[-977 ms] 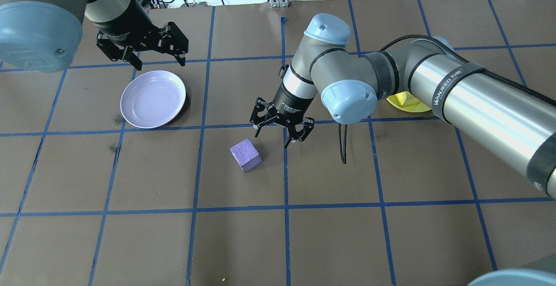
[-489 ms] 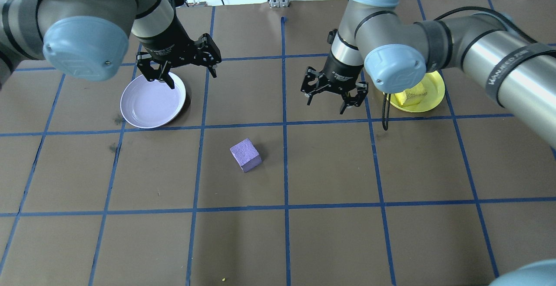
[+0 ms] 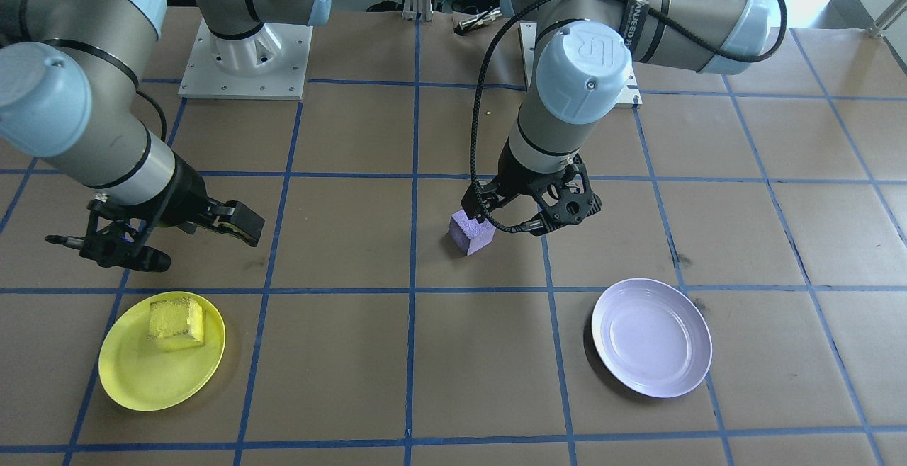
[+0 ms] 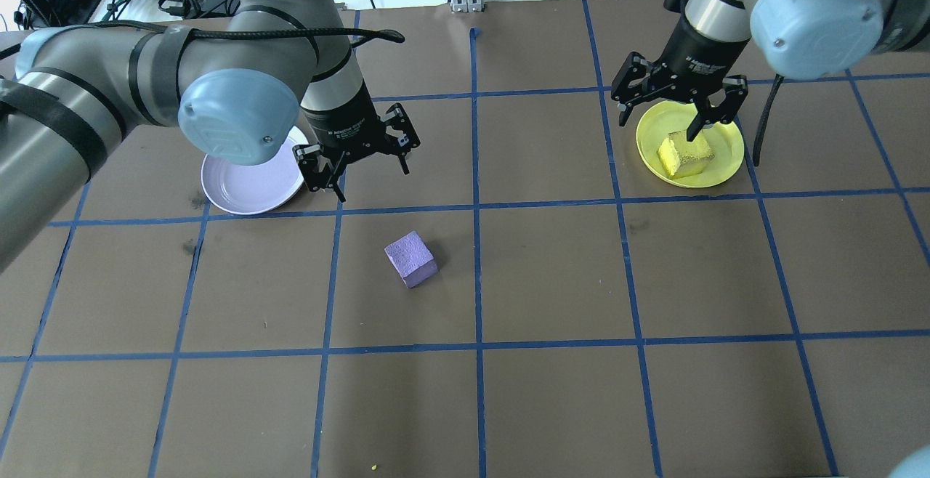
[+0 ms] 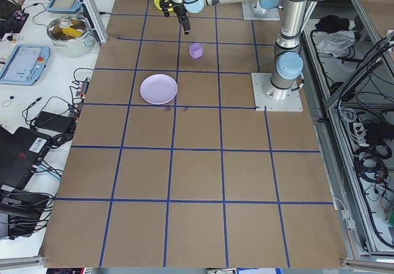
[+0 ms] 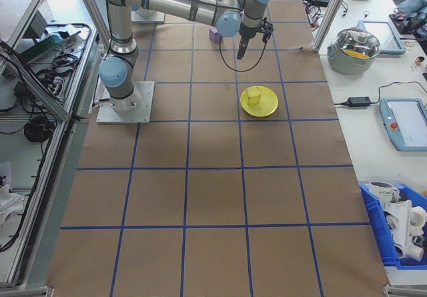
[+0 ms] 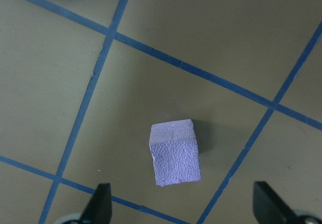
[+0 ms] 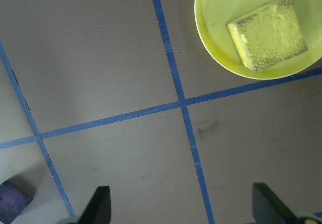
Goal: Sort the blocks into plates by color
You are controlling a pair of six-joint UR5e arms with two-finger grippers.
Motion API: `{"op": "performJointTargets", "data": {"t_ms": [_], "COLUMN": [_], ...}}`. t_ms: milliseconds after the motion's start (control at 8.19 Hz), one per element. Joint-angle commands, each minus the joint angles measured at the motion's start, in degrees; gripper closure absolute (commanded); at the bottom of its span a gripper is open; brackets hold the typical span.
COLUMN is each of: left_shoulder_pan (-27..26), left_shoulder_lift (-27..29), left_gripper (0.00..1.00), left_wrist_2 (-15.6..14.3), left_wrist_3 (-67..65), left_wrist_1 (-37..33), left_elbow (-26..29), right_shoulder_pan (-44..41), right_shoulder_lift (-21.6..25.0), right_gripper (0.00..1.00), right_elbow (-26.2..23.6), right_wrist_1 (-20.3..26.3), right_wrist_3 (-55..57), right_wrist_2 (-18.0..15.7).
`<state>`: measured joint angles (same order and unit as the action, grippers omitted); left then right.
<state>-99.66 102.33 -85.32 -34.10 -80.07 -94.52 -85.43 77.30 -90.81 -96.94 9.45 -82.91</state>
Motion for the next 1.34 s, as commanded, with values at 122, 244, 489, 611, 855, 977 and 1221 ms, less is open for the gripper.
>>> {"op": "performJointTargets", "data": {"t_ms": [122,244,489,611,855,977,1221], "left_shoulder_pan": [-0.80,-0.80,-2.11,-3.07,-3.00,-3.00,-2.99], "left_shoulder_lift": [6.63,8.13,9.81,10.34,12.79,13.41,14.38], "left_gripper": [0.00,0.00,0.00,0.00,0.00,0.00,0.00], "left_wrist_2": [2.27,3.05,3.50,3.24,3.06,3.06,3.23], "left_wrist_3": [-1.94,-1.59,-1.24,-0.63,1.56,1.75,1.75], "left_wrist_1": [0.53,0.19,0.53,0.36,0.88,1.41,3.33], "left_elbow": [-2.42,-2.59,-3.82,-4.00,-4.18,-4.18,-4.18], "right_shoulder_pan": [-0.33,-3.48,-9.29,-8.35,-7.82,-7.82,-7.82], "right_shoulder_lift": [2.05,2.76,2.77,2.42,2.51,2.51,3.38], "right_gripper": [0.00,0.00,0.00,0.00,0.00,0.00,0.00], "right_elbow": [12.65,12.84,12.32,12.67,12.76,12.58,11.80], "right_wrist_1": [19.03,19.33,18.72,18.02,6.21,5.28,6.32], "right_wrist_3": [-1.19,0.47,1.28,-0.03,-0.57,-0.66,-0.40], "right_wrist_2": [-2.34,-2.95,-10.47,-10.25,-5.89,-5.25,-5.59]}}
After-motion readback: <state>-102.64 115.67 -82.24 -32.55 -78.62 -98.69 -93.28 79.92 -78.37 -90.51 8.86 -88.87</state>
